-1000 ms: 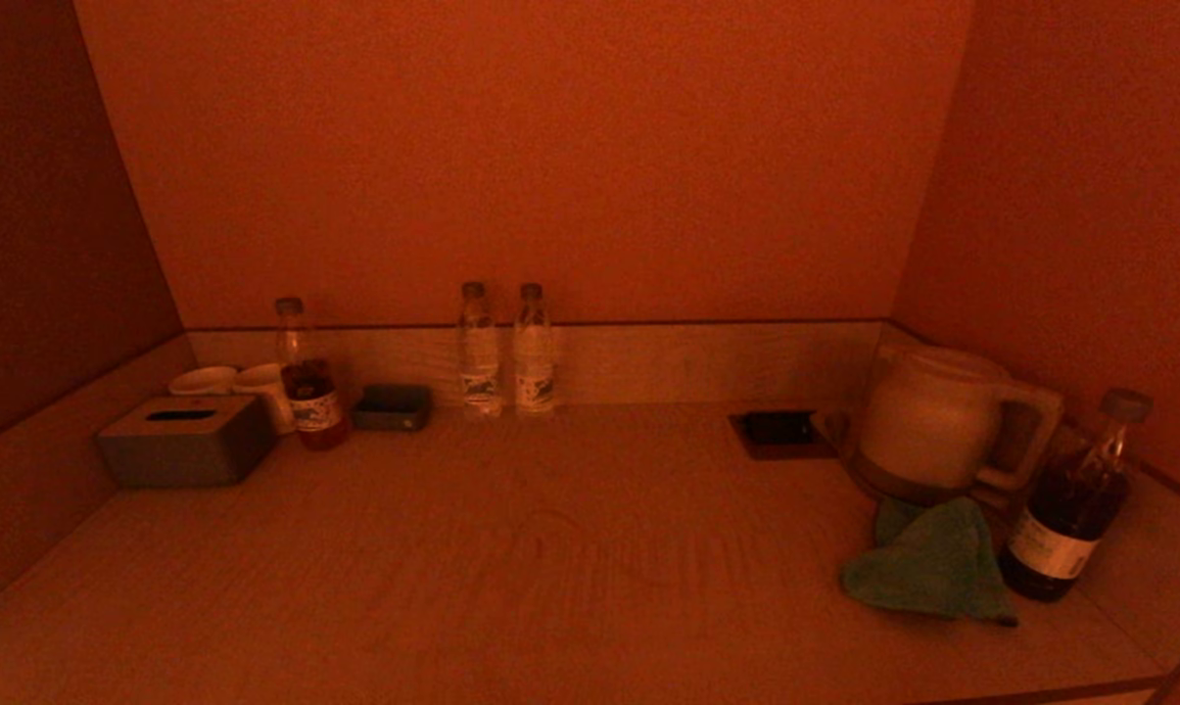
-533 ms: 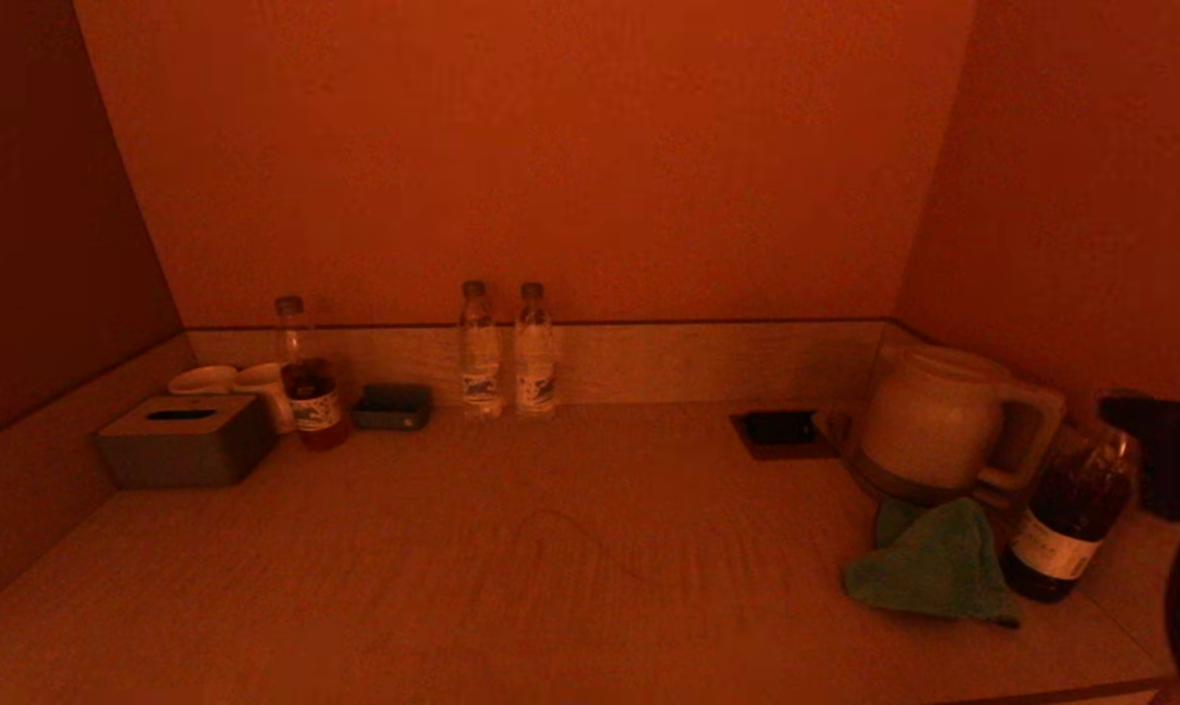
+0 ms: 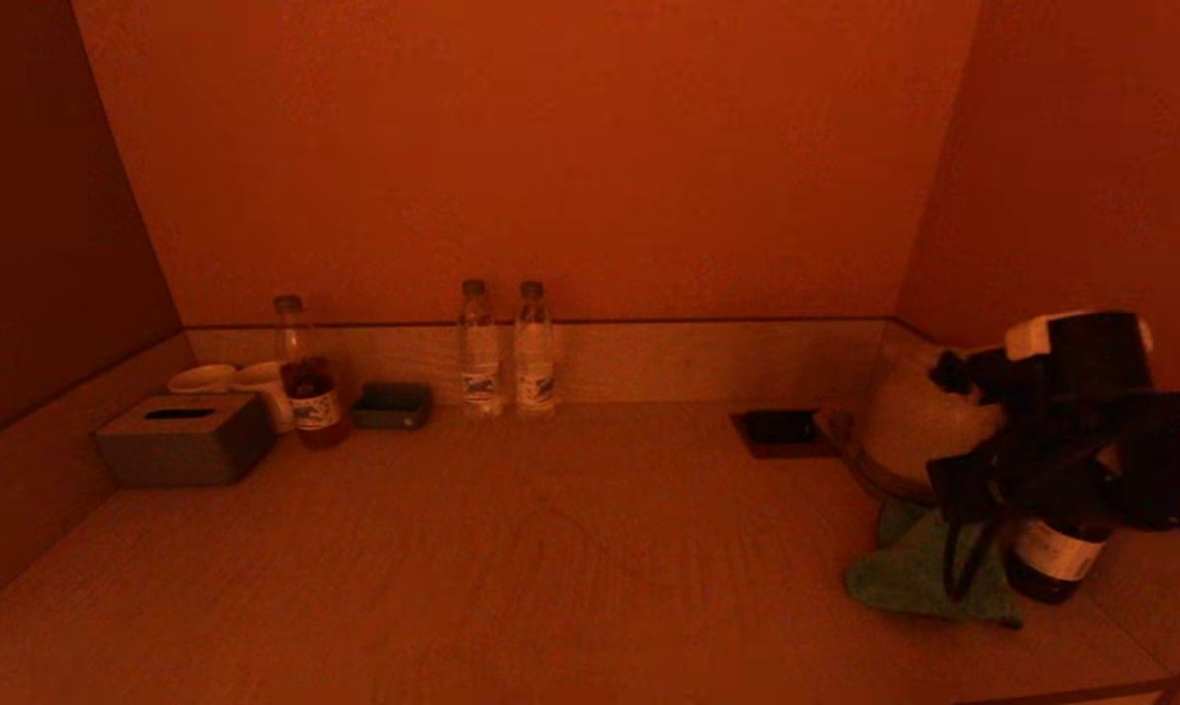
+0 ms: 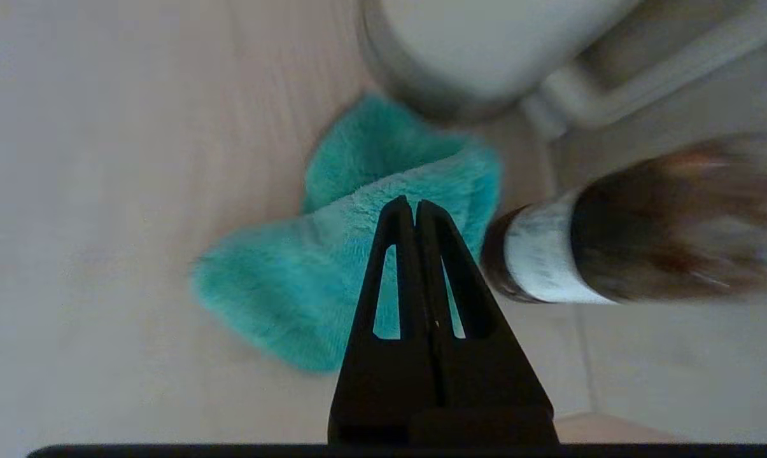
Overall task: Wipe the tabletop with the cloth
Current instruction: Pick up the tablecloth
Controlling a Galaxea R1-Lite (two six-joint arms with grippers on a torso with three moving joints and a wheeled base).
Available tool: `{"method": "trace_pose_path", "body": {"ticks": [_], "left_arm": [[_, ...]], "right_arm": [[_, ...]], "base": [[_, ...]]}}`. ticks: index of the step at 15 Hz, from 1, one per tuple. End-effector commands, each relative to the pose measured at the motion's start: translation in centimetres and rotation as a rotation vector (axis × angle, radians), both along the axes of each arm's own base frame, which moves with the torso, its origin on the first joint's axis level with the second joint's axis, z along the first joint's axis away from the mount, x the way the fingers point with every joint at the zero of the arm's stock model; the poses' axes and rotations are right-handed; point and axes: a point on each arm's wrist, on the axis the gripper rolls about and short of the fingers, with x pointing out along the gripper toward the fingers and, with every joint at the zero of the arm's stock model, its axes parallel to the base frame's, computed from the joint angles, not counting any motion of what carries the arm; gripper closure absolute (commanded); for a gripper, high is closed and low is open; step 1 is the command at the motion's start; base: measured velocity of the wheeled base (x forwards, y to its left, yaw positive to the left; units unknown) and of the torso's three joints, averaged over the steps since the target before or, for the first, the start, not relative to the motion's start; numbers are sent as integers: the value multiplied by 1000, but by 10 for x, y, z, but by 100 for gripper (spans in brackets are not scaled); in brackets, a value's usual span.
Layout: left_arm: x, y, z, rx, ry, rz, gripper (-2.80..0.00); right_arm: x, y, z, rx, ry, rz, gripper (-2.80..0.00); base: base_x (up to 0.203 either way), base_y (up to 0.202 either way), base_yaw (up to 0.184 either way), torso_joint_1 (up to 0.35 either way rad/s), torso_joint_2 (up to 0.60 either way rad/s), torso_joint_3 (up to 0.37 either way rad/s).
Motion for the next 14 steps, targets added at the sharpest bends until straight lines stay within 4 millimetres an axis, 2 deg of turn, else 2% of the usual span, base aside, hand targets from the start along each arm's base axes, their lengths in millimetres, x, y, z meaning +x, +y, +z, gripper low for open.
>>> {"method": "trace_pose_path", "body": {"ticks": [1, 5, 10, 11, 14], "left_arm": [[0, 0, 0, 1, 0, 0, 0], [0, 0, 0, 1, 0, 0, 0], [0, 0, 0, 1, 0, -1, 0], [0, 0, 0, 1, 0, -1, 0], [0, 0, 0, 1, 0, 0, 0]], "right_arm": [[19, -1, -25, -27, 82, -52, 0], [33, -3, -46, -25, 139, -109, 0], [36, -3, -55, -9, 162, -119, 0], [37, -3, -57, -2, 164, -123, -280], [36, -3, -56, -1, 161, -123, -280]], "base": [[0, 0, 0, 0, 0, 0], [0, 0, 0, 0, 0, 0], [0, 0, 0, 0, 0, 0], [0, 0, 0, 0, 0, 0], [0, 0, 0, 0, 0, 0]]}}
